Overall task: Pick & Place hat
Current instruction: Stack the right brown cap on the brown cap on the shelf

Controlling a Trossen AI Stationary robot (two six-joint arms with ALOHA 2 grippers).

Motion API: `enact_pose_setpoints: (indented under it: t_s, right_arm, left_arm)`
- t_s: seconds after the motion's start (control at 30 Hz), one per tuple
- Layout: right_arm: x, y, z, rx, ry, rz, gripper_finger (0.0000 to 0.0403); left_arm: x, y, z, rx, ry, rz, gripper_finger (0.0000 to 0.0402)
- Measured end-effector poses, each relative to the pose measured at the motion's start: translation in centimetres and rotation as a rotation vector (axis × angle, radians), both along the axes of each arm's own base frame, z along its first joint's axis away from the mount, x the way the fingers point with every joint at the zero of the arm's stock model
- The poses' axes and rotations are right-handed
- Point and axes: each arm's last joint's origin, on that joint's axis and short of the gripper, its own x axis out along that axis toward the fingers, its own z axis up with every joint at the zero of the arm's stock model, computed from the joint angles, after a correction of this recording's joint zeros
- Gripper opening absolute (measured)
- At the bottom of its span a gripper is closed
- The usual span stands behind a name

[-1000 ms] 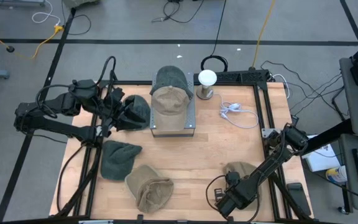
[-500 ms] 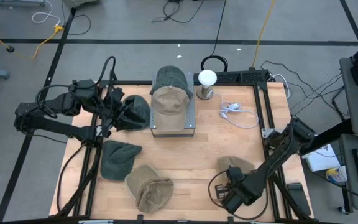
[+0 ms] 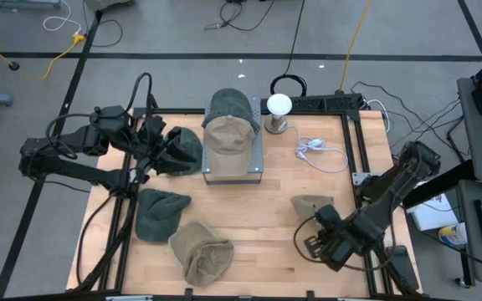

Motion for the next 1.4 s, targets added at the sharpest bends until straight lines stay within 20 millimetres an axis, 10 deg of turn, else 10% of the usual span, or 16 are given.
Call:
enact_pose_setpoints:
  t_s: [0.77, 1.4]
  right_arm:
    - [-1.8, -3.8, 5.6, -0.312, -0.378, 0.778, 0.0017]
    - [0.6, -8.9, 13.9, -0.677, -1.077, 0.961, 0.0017]
  left_arm:
    - [0.1, 0.3, 0.5, 0.006, -0.056, 0.102, 0.0147]
    - [0.1, 0.7, 1.0, 0.104, -0.131, 0.242, 0.0147]
